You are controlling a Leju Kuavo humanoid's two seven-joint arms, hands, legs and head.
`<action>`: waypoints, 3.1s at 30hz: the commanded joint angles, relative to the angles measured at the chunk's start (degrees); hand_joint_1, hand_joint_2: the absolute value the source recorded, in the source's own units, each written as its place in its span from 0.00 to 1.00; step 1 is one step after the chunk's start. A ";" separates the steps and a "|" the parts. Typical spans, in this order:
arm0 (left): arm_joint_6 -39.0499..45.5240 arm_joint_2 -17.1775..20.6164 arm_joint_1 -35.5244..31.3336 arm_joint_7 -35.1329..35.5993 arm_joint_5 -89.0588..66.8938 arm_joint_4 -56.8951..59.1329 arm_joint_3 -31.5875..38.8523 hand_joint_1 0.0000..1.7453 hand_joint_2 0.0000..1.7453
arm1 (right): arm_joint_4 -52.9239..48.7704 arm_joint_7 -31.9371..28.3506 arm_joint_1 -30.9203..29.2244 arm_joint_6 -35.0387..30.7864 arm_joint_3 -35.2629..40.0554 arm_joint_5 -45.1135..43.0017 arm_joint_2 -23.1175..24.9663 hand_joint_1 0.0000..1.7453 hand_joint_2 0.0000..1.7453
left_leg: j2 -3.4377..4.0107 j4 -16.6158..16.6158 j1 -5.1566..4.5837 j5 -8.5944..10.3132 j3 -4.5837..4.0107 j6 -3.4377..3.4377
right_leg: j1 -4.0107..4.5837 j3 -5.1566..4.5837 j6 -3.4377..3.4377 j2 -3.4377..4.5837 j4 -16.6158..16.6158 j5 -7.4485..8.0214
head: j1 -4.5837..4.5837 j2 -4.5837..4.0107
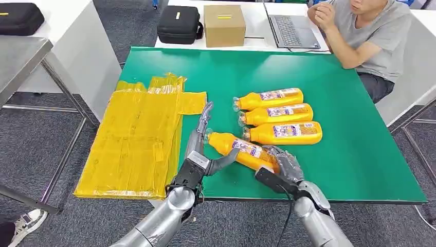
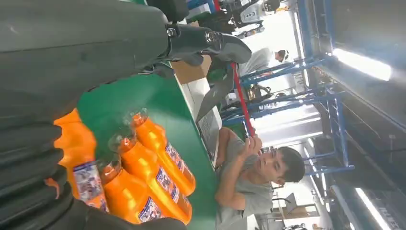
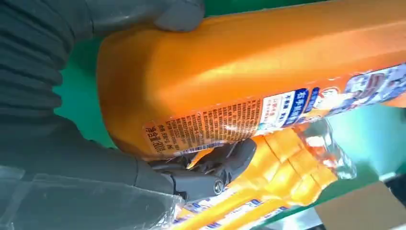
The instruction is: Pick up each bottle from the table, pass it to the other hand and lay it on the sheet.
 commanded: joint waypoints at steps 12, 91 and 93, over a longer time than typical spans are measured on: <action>2.45 2.04 -1.68 0.15 3.27 1.26 0.26 0.00 1.00 | -1.70 -12.82 4.38 -1.88 -7.19 -17.76 3.05 1.00 1.00 | 0.08 -0.05 -0.01 -0.06 -0.14 -0.10 | -0.01 -0.17 -0.06 0.05 0.06 -0.07 | 0.00 0.00; -1.65 -0.55 -5.63 7.18 35.90 13.57 -3.64 0.00 1.00 | -6.19 -12.82 0.18 -29.26 19.23 -27.16 3.00 1.00 1.00 | 0.04 -0.03 -0.01 -0.02 -0.34 -0.10 | -0.02 -0.37 -0.05 0.00 0.17 -0.05 | -0.02 0.00; -5.52 -0.55 -5.75 11.16 38.51 12.87 -4.54 0.00 1.00 | -6.45 -12.82 0.41 -30.02 19.98 -27.13 2.84 1.00 1.00 | 0.08 -0.02 0.00 -0.06 -0.26 -0.13 | -0.01 -0.31 -0.08 0.02 0.18 -0.08 | -0.02 0.00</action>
